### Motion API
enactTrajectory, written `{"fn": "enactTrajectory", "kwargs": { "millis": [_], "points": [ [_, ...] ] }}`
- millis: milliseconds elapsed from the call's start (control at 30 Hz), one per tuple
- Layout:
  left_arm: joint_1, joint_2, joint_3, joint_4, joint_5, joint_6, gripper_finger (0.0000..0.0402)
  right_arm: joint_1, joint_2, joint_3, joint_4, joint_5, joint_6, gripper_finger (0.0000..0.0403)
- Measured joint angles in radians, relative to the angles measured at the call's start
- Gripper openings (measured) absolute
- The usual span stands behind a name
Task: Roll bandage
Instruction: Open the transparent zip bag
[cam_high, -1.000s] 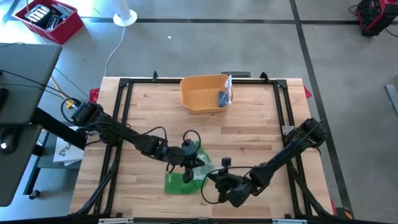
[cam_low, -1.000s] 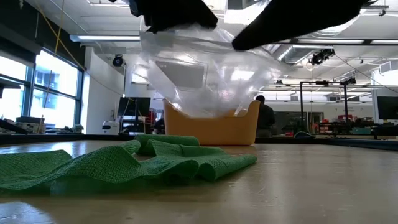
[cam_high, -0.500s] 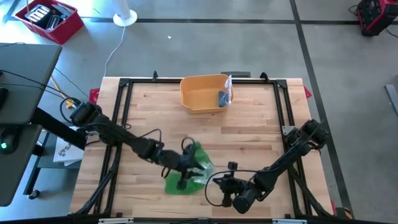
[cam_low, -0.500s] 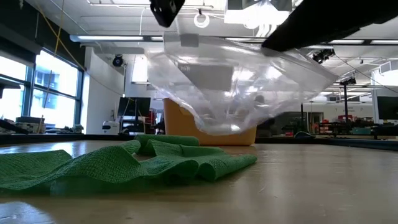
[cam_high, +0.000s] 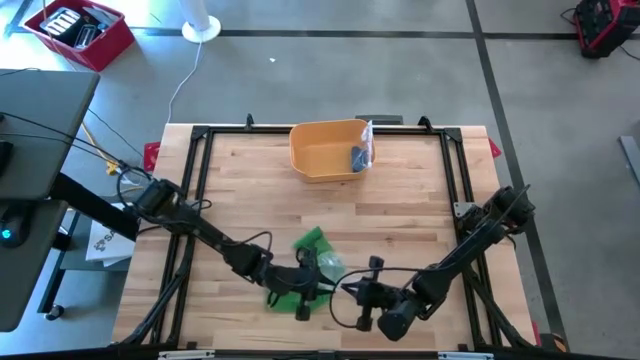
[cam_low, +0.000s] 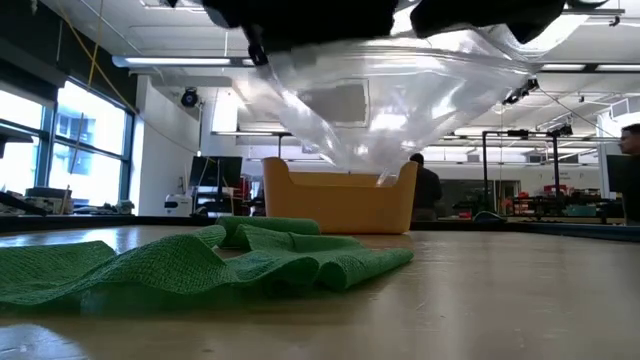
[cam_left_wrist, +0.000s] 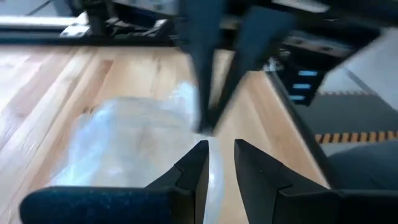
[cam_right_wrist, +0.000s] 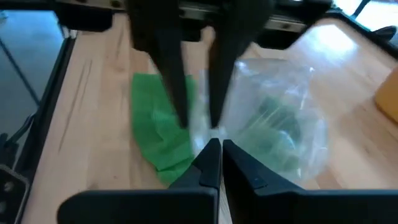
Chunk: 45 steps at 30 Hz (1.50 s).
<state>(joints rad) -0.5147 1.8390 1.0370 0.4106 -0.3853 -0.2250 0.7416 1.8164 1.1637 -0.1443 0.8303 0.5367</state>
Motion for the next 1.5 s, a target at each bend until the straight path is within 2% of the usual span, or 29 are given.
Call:
{"fn": "enactTrajectory", "kwargs": {
  "millis": [300, 767, 1233, 1500],
  "points": [
    [0.037, 0.03, 0.0, -0.03, -0.029, -0.076, 0.0071, -0.009, 0.0, 0.0, 0.004, -0.065, -0.022, 0.0],
    [0.022, 0.03, 0.0, -0.016, 0.003, 0.179, 0.0072, -0.034, 0.0, 0.0, -0.035, -0.086, -0.048, 0.0],
    [0.022, 0.077, 0.002, -0.03, -0.077, 0.245, 0.0072, -0.103, 0.002, 0.0, -0.038, -0.151, -0.13, 0.0],
    [-0.003, 0.106, 0.002, -0.076, -0.274, 0.203, 0.0069, -0.101, 0.003, 0.0, -0.005, -0.179, -0.145, 0.0001]
  ]
}}
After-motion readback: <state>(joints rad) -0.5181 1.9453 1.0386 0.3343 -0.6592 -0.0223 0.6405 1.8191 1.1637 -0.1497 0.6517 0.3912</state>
